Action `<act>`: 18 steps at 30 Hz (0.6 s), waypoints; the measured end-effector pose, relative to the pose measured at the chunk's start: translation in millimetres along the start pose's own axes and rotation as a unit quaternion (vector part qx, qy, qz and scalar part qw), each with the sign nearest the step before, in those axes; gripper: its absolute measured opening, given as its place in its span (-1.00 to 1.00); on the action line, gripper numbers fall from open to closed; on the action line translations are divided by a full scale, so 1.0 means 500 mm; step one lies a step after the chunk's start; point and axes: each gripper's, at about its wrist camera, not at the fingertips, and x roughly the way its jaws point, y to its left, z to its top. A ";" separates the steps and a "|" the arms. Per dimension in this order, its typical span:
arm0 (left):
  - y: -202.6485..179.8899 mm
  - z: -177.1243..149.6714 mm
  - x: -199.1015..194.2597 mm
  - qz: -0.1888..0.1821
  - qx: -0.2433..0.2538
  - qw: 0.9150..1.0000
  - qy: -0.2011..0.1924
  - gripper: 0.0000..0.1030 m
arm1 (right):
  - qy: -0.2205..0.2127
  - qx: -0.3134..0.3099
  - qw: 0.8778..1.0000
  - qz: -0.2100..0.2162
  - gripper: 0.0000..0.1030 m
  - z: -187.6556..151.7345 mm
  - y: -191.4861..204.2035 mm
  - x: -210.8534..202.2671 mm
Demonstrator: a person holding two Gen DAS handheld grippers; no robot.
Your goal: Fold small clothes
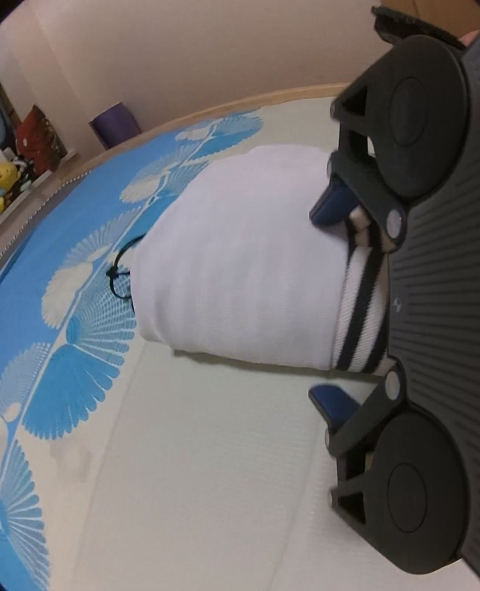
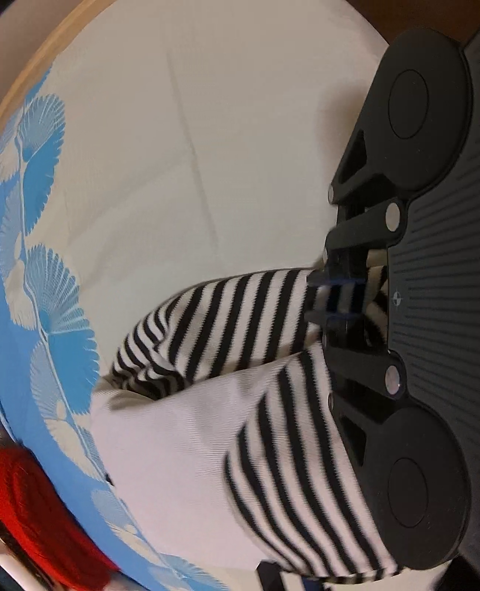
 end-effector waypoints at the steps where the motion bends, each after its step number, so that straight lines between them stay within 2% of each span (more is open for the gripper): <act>1: 0.007 0.002 0.009 -0.007 -0.011 1.000 0.005 0.92 | -0.001 0.003 1.000 0.004 -0.24 0.000 0.002 0.001; 2: 0.013 0.004 0.017 -0.015 -0.025 1.000 0.012 0.92 | 0.003 0.006 1.000 0.007 -0.12 0.002 0.005 0.005; 4: 0.029 0.005 0.030 -0.035 -0.055 0.997 0.030 0.85 | 0.014 0.007 1.000 0.001 -0.06 0.004 0.009 0.026; 7: 0.029 0.009 0.029 -0.044 -0.050 0.997 0.034 0.40 | 0.025 -0.006 0.999 -0.021 0.02 0.001 0.032 0.049; 8: 0.024 0.012 0.023 -0.046 -0.044 0.997 0.035 0.18 | 0.023 -0.012 0.999 -0.026 0.00 0.002 0.040 0.051; 9: 0.023 0.014 0.016 -0.049 -0.040 0.997 0.038 -0.02 | 0.021 -0.018 0.999 -0.027 -0.20 0.002 0.048 0.052; 10: 0.022 0.018 0.006 -0.054 -0.038 0.997 0.039 -0.10 | 0.018 -0.021 0.999 -0.020 -0.40 0.002 0.057 0.051; 11: 0.023 0.022 -0.003 -0.060 -0.040 0.997 0.038 -0.19 | 0.016 -0.023 1.000 -0.005 -0.92 0.002 0.066 0.050; 13: 0.024 0.030 -0.032 -0.061 -0.035 0.997 0.023 -0.23 | 0.008 -0.034 0.999 0.009 -0.94 -0.003 0.093 0.045; 18: 0.041 0.063 -0.124 -0.020 0.011 0.999 -0.030 -0.25 | 0.003 -0.067 0.996 0.054 -0.95 -0.018 0.172 0.046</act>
